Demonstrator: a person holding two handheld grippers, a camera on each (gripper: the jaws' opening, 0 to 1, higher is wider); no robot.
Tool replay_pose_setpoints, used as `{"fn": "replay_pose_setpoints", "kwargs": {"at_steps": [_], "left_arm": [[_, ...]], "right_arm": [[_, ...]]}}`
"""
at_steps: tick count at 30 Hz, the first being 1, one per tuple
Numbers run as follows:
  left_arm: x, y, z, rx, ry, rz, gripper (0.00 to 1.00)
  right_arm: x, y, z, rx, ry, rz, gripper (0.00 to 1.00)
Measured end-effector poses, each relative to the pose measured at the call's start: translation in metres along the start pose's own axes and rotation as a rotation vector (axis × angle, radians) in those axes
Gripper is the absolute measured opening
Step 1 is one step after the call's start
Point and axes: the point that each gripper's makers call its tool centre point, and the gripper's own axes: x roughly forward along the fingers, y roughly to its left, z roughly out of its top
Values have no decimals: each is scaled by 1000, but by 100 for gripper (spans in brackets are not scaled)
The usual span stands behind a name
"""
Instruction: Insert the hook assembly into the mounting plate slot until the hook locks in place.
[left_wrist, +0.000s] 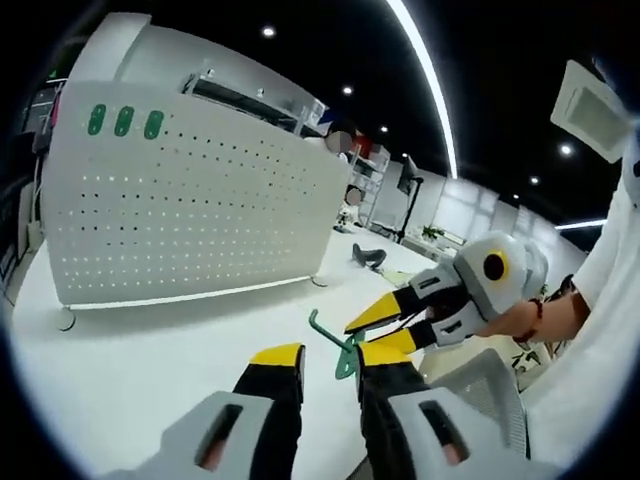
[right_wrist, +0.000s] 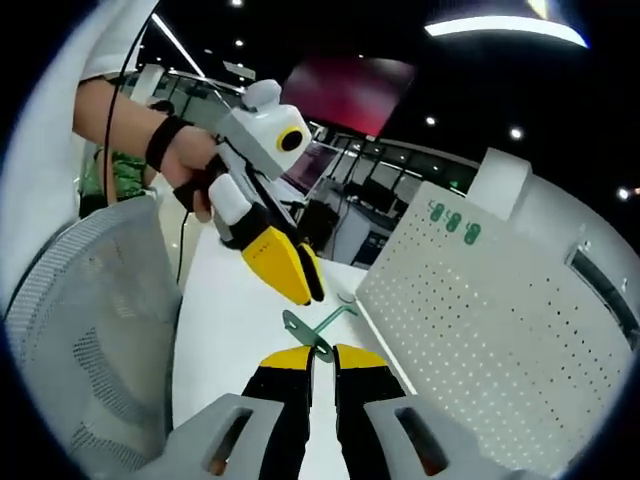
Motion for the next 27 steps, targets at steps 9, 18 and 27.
{"fn": "replay_pose_setpoints", "kwargs": {"at_steps": [9,18,27], "left_arm": [[3,0,1,-27,-13,-18,19],[6,-3,0,-54,-14,-44,17],[2,0,-1,-130,-25,-70,9]], "right_arm": [[-2,8,5,-13,-12,10,6],[-2,10,13,-17,-44,25,6],[0,18,16,-43,-60,70,6]]}}
